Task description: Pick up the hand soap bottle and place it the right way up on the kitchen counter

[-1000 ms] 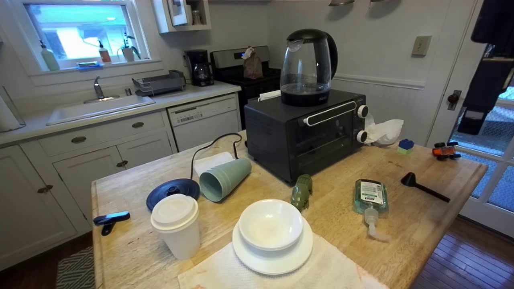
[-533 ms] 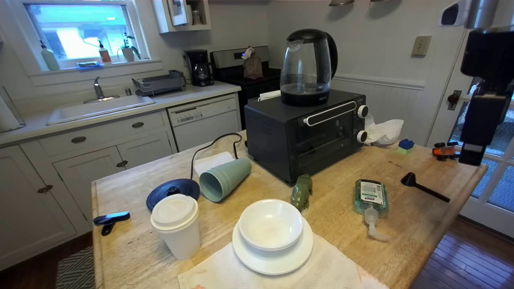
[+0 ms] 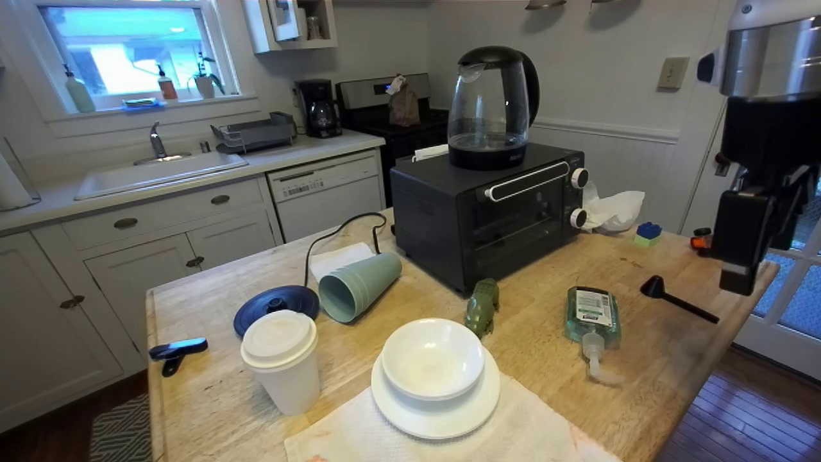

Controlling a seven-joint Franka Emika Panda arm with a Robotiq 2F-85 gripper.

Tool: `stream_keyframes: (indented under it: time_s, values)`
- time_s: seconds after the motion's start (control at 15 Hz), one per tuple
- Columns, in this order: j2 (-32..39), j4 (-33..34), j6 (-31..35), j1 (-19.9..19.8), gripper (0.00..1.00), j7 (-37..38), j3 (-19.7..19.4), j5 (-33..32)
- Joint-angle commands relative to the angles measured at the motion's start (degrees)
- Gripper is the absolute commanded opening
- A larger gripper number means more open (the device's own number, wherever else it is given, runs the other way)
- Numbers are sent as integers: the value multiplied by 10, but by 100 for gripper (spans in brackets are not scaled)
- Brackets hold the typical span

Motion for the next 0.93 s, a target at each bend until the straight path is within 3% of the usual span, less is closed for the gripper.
stream_keyframes:
  time_s: [0.0,0.13,0.47,0.87]
  values:
    - [0,1,-2,2,100,1,-3,-1]
    - [21,-10,25,-26,100,76,15,-25]
    - [84,-12,117,-59,100,220,25,-11]
    - [195,-17,286,-44,100,377,18,28]
